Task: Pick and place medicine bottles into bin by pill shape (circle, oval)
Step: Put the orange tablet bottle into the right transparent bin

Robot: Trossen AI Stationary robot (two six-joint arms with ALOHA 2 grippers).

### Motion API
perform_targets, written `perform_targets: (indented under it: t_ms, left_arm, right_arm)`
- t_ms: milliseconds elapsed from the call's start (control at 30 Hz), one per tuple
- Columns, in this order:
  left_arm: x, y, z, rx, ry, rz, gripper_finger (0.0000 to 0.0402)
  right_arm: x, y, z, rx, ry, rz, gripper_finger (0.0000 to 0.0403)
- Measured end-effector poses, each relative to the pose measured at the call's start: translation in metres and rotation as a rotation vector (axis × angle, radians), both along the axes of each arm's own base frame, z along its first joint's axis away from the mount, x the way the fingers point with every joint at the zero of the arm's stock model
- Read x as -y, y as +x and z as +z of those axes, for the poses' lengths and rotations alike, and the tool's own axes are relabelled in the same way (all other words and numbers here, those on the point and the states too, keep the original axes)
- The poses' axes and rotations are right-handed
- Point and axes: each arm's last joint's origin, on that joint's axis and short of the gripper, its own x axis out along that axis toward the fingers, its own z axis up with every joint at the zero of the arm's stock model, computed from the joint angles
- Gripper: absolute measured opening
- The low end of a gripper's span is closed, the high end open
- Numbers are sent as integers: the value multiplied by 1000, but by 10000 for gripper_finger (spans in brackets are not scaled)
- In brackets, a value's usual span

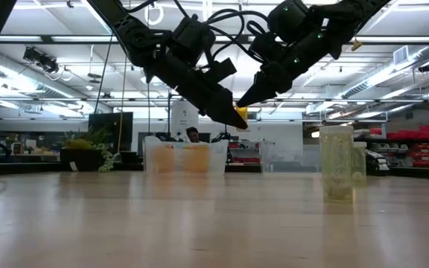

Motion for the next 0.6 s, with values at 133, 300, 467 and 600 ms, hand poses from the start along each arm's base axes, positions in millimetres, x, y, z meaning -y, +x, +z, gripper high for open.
perform_targets:
  t_ms: [133,300,467,600]
  left_arm:
    - [0,-1,-2,-27,-6,2,220]
    - [-4,-5,-6,-68,-18,14,244]
    - [-6,-8,-10,-112,-40,27,232]
    - [-10,-10,-10,-123,-32,32,215]
  right_arm:
    - [1,-2,-2,-28,-10,-18,143]
    - [8,-6,-4,-60,-3,-45,143]
    - [21,-22,4,-88,13,-106,143]
    - [41,-37,14,-61,12,-189,143]
